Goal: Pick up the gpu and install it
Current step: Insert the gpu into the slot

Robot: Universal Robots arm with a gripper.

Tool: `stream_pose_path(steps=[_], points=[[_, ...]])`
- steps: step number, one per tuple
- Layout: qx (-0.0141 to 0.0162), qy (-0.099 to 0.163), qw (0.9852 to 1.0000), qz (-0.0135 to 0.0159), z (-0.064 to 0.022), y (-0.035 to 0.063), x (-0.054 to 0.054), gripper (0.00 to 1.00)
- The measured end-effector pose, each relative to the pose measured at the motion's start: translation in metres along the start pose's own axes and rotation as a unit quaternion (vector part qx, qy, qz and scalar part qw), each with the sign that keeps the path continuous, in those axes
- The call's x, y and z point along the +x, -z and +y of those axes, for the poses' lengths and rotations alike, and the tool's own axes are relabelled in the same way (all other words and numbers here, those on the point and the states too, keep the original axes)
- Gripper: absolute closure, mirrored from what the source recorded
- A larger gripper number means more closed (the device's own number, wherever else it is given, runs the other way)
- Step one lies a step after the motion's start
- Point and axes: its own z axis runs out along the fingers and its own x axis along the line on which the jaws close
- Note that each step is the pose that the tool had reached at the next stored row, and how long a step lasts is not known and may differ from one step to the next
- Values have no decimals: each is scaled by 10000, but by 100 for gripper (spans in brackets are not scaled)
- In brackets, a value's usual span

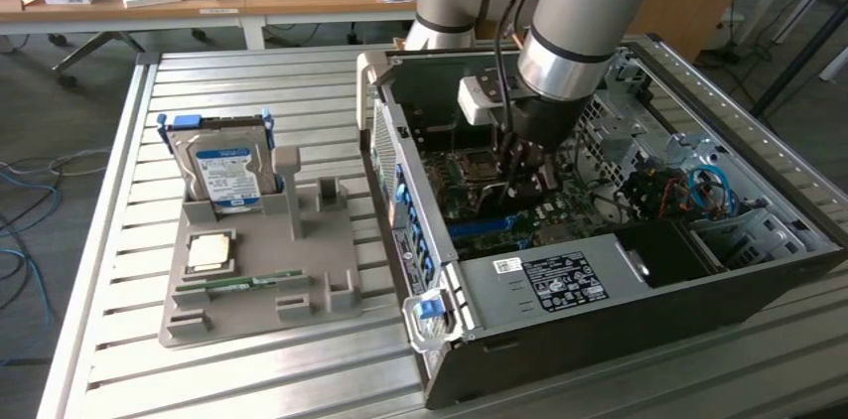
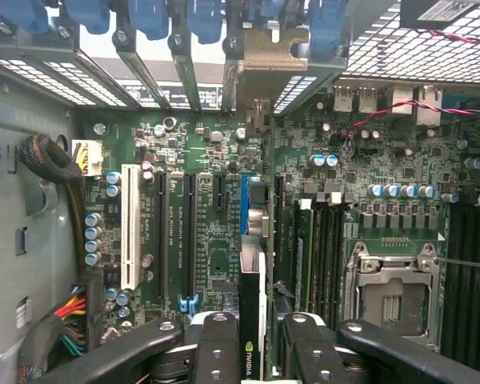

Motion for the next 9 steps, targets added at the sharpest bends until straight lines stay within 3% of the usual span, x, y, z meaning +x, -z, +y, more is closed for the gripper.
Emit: stream_pose_path(steps=[9], points=[[0, -8, 9999, -105, 0, 1, 14, 74]])
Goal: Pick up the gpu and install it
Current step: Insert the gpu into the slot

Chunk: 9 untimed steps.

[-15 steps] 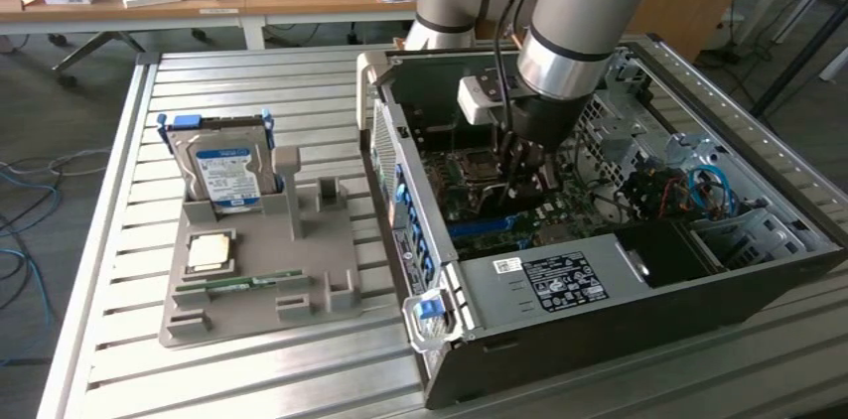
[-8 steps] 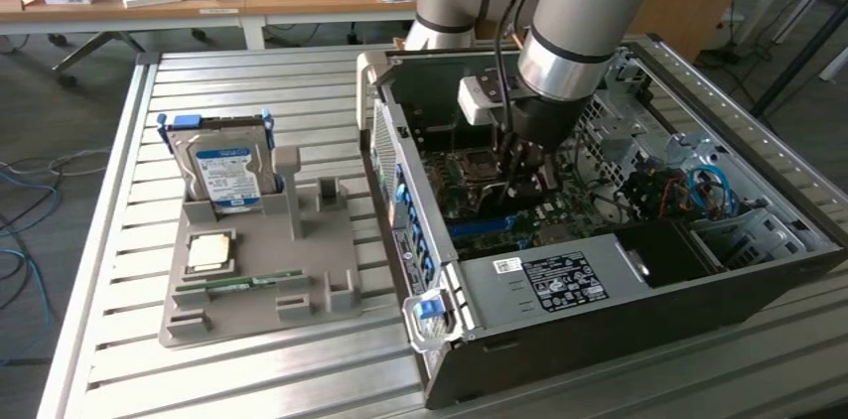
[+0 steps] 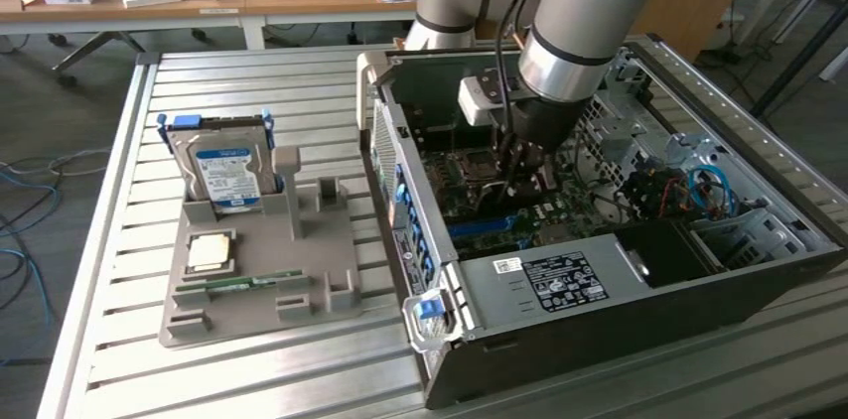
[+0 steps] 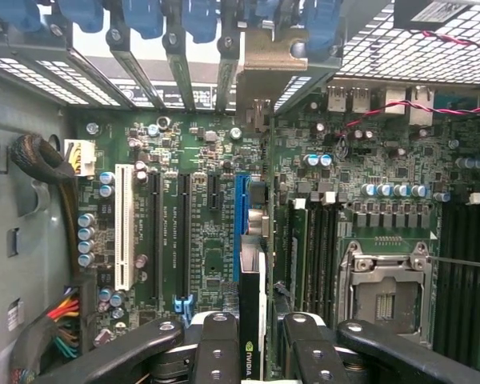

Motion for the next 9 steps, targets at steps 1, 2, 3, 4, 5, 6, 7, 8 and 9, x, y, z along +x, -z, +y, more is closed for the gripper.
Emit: stream_pose_path(steps=[1, 2, 3, 4, 5, 6, 7, 8, 9], points=[[0, -1, 10000, -12, 0, 0, 1, 74], [0, -2, 10000, -23, 0, 0, 3, 74], [1, -3, 10000, -35, 0, 0, 4, 74], [1, -3, 10000, -46, 0, 0, 6, 74], [1, -4, 10000, -58, 0, 0, 7, 74], [1, -5, 10000, -69, 0, 1, 9, 74], [1, -6, 10000, -82, 0, 1, 10, 74], [1, -7, 10000, -94, 0, 1, 12, 74], [1, -8, 9999, -105, 0, 1, 13, 74]])
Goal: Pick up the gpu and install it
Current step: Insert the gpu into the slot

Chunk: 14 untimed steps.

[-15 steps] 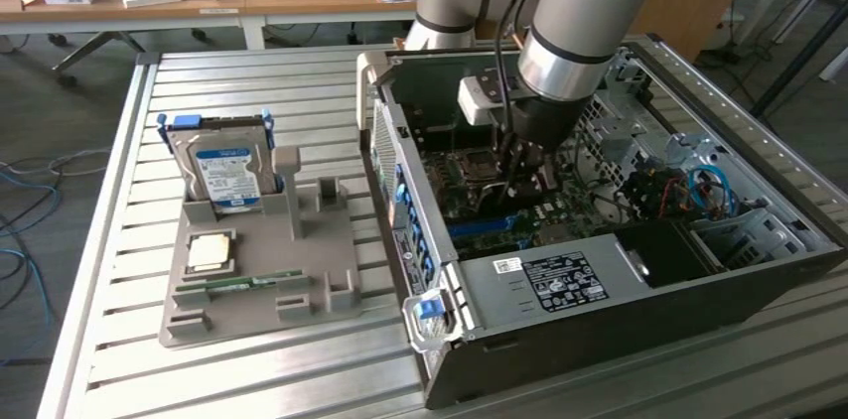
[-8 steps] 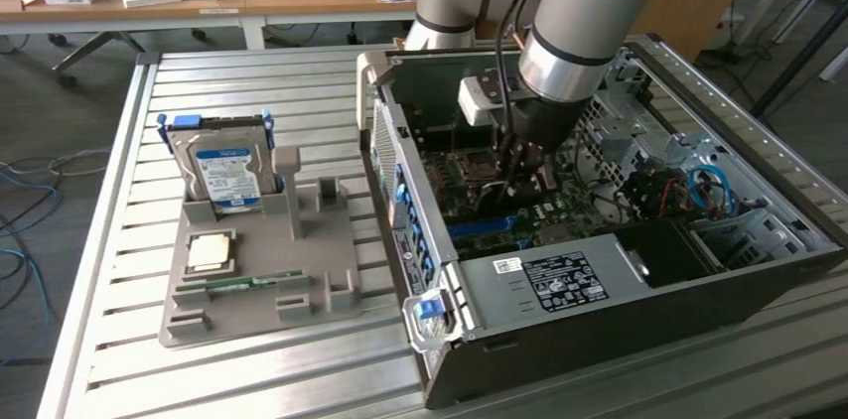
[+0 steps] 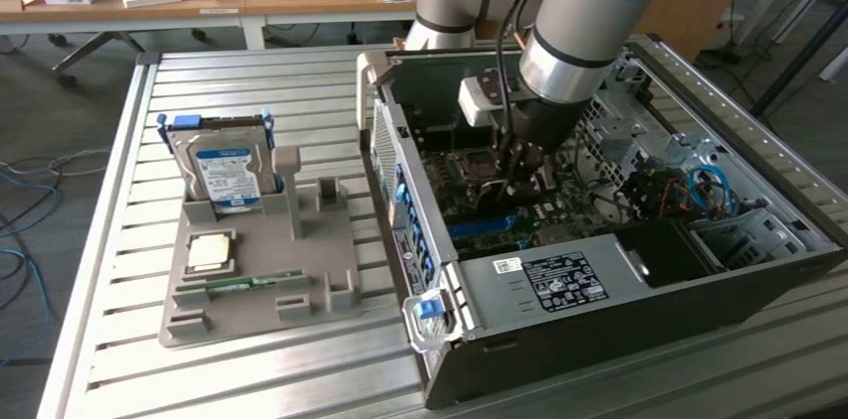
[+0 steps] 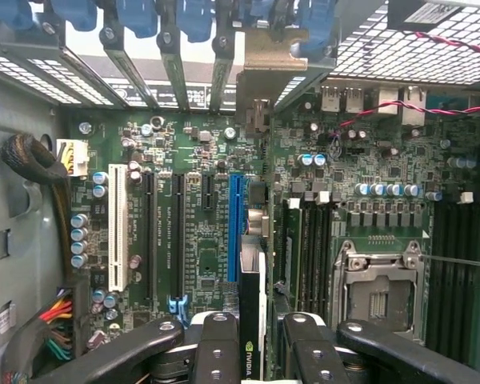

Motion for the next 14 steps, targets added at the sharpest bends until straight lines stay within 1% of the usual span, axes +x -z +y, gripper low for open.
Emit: stream_pose_path(steps=[14], points=[[1, -13, 9999, -163, 0, 2, 21, 74]])
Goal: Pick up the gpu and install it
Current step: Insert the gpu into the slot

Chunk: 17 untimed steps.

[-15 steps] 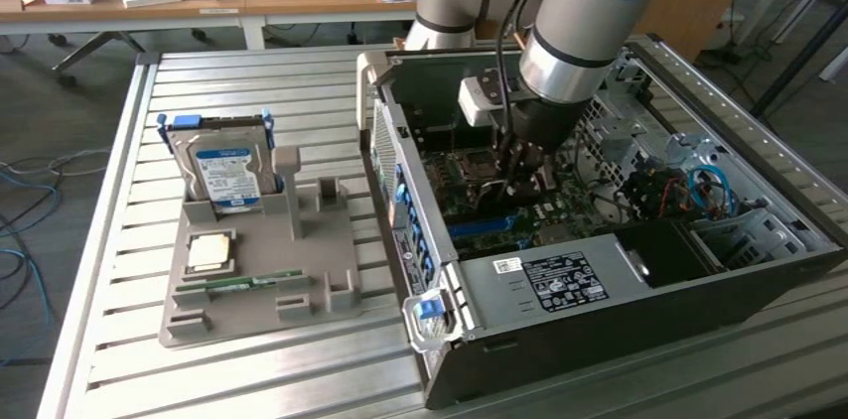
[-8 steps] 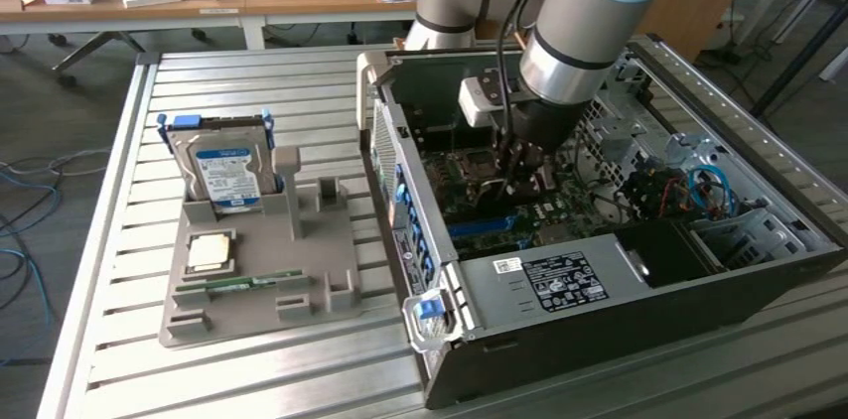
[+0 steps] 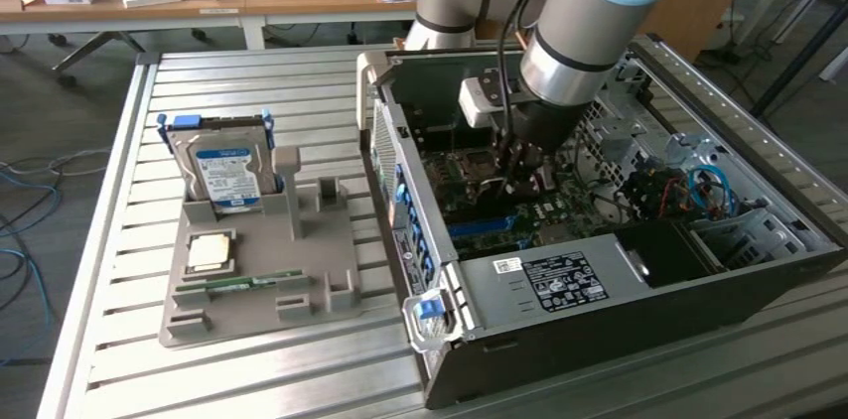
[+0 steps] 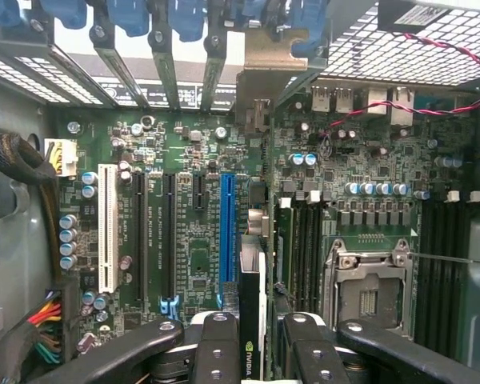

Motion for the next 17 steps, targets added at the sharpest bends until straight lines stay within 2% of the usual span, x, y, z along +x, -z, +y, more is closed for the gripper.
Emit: stream_pose_path(steps=[17], points=[[2, -15, 9998, -193, 0, 4, 24, 74]])
